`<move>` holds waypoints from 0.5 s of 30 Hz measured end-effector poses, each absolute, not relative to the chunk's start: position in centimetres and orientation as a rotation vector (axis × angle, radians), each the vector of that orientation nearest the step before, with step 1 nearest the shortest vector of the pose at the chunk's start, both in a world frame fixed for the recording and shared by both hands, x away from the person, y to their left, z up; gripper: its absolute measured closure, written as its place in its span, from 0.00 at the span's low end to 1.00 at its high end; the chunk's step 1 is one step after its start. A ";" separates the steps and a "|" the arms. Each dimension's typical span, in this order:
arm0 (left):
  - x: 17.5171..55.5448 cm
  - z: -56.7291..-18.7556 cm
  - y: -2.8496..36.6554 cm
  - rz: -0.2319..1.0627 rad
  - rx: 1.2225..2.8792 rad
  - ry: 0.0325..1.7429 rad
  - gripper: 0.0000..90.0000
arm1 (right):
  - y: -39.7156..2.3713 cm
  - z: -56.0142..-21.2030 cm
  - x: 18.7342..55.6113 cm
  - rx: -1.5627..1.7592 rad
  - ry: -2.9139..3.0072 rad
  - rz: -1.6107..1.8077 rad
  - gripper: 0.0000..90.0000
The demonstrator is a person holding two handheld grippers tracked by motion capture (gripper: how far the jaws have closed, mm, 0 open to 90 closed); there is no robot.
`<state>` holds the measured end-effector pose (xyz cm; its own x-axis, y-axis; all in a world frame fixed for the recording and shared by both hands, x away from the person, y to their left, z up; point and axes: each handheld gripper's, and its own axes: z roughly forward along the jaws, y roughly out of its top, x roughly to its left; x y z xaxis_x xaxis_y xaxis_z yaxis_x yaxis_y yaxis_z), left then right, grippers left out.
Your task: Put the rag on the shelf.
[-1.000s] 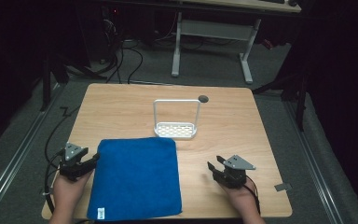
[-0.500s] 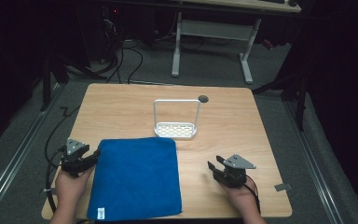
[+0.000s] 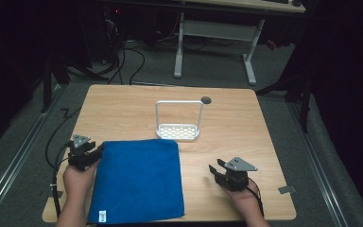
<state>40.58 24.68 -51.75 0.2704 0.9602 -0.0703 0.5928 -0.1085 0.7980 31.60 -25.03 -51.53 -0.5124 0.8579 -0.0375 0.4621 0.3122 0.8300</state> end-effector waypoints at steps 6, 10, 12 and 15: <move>42.8 -52.7 24.8 0.546 1.816 1.455 0.61 | -24.3 -51.8 31.6 1.171 2.108 1.079 0.64; 43.6 -53.2 24.4 0.520 1.835 1.456 0.61 | -23.7 -51.9 31.6 1.181 2.108 1.076 0.65; 43.7 -53.3 24.3 0.507 1.832 1.457 0.62 | -23.5 -51.9 31.7 1.177 2.109 1.078 0.66; 43.6 -53.3 24.2 0.530 1.856 1.460 0.70 | -22.4 -51.5 32.4 1.184 2.103 1.061 0.68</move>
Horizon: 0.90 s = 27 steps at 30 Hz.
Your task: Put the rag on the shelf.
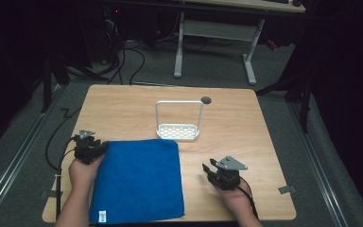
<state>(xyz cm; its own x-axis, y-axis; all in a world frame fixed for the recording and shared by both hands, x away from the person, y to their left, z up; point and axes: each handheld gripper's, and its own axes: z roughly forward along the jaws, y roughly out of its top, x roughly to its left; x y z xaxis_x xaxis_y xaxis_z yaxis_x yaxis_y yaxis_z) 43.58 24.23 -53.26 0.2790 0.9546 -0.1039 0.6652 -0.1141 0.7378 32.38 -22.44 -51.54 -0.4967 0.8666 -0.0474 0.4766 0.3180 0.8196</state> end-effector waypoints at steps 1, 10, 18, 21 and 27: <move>43.5 -53.2 24.2 0.538 1.867 1.454 0.73 | -22.1 -51.4 32.7 1.182 2.103 1.050 0.69; 42.8 -53.1 23.5 0.531 1.948 1.380 0.95 | -18.2 -50.1 36.7 1.200 2.076 1.089 0.74; 42.3 -53.2 23.8 0.501 1.932 1.364 0.96 | -14.7 -50.2 40.1 1.194 2.087 1.103 0.81; 42.1 -53.2 23.8 0.501 1.923 1.361 0.96 | -13.8 -50.3 41.4 1.209 2.087 1.106 0.83; 42.0 -53.2 23.8 0.500 1.920 1.356 0.96 | -12.0 -50.9 42.7 1.220 2.117 1.083 0.85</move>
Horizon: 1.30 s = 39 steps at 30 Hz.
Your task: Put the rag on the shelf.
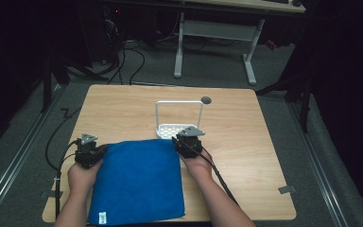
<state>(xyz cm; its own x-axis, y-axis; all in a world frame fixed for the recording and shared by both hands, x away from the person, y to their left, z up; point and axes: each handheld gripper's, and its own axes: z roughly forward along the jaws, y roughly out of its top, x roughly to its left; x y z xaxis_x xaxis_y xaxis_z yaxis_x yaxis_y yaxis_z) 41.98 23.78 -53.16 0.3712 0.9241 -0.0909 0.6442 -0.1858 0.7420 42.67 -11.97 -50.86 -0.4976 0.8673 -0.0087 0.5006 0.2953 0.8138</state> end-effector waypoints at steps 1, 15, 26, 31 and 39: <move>42.0 -53.1 23.8 0.497 1.919 1.354 0.96 | -12.0 -50.9 42.7 1.220 2.117 1.083 0.85; 41.6 -52.8 23.8 0.476 1.923 1.325 0.96 | -11.3 -53.2 41.9 1.237 2.222 0.981 0.82; 41.3 -52.8 23.7 0.465 1.933 1.316 0.96 | -11.8 -53.3 42.0 1.287 2.214 0.988 0.64; 41.4 -52.9 23.7 0.462 1.933 1.318 0.96 | -11.6 -53.3 42.4 1.299 2.207 0.986 0.73; 41.2 -52.8 23.7 0.471 1.922 1.312 0.96 | -11.1 -53.2 42.0 1.281 2.245 1.016 0.98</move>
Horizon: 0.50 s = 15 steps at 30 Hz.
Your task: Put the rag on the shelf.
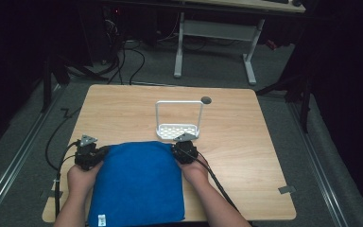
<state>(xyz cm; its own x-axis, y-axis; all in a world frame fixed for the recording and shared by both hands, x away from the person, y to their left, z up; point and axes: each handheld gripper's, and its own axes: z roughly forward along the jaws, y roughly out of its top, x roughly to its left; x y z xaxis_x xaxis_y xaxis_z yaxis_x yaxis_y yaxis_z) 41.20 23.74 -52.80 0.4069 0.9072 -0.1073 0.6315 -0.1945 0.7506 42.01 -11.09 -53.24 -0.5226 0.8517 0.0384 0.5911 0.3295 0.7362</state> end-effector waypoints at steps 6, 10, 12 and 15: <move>40.6 -51.9 24.0 0.500 1.886 1.285 0.96 | -11.6 -52.0 41.5 1.235 2.172 1.097 0.99; 40.0 -50.8 24.2 0.516 1.837 1.260 0.97 | -12.2 -50.0 40.4 1.209 2.090 1.190 0.99; 39.5 -50.0 24.1 0.544 1.825 1.234 0.97 | -12.6 -49.6 39.8 1.204 2.063 1.225 0.99; 39.2 -49.5 23.9 0.547 1.800 1.218 0.97 | -13.2 -49.3 39.2 1.208 2.027 1.262 0.99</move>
<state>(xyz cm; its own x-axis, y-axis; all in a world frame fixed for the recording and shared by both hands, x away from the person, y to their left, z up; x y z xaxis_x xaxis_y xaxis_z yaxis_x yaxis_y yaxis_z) 39.17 23.90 -49.47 0.4248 0.8988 -0.1079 0.5162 -0.1426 0.8445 39.18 -13.16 -49.25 -0.5079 0.8592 0.0628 0.4356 0.1932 0.8792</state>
